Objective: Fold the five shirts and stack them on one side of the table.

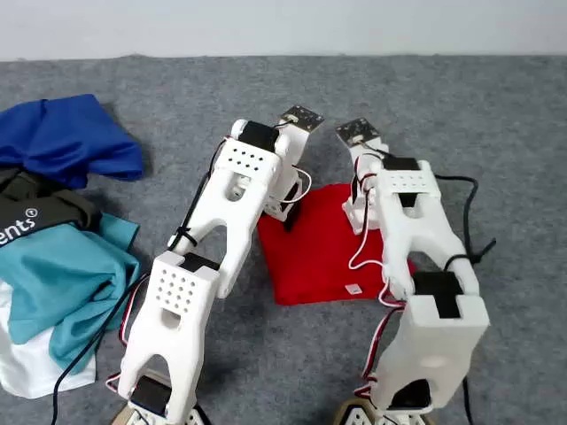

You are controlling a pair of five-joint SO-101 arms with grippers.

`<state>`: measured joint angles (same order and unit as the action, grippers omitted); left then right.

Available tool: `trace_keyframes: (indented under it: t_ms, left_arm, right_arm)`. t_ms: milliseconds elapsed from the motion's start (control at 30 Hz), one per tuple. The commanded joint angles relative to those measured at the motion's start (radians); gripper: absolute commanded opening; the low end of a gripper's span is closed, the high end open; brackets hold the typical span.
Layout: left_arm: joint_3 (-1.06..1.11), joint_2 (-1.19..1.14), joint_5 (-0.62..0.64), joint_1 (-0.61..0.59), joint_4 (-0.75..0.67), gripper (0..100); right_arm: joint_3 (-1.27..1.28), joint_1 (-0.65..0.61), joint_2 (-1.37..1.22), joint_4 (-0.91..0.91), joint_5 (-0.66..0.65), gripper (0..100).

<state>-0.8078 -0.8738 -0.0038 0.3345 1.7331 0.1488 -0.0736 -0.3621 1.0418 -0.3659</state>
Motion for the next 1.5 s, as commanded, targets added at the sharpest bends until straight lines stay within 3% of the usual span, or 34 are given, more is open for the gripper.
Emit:
trace_keyframes:
  t_ms: [0, 233, 467, 767, 1033, 1167, 1467]
  left_arm:
    - [-0.007, 0.014, -0.006, -0.003, 0.018, 19]
    - [-0.007, 0.014, -0.006, -0.002, 0.018, 19]
    - [-0.007, 0.014, -0.005, -0.006, 0.018, 19]
    - [-0.03, 0.075, -0.005, -0.003, 0.02, 19]
    - [-0.025, 0.325, -0.005, -0.002, 0.02, 19]
    - [-0.024, 0.377, -0.005, -0.005, 0.02, 19]
    - [-0.004, 0.299, -0.002, 0.029, 0.018, 19]
  right_arm:
    - [-0.006, -0.033, -0.053, -0.033, -0.011, 20.2]
    - [-0.035, -0.09, -0.094, 0.007, -0.172, 0.9]
    - [-0.068, -0.042, -0.088, 0.012, -0.173, 1.0]
    - [-0.226, 0.209, -0.097, 0.008, 0.081, 1.0]
    - [-0.31, 0.297, -0.097, 0.012, 0.184, 1.0]
    - [-0.311, 0.266, -0.096, 0.067, 0.18, 1.0]
    - [-0.344, -0.016, -0.087, 0.255, 0.11, 1.4]
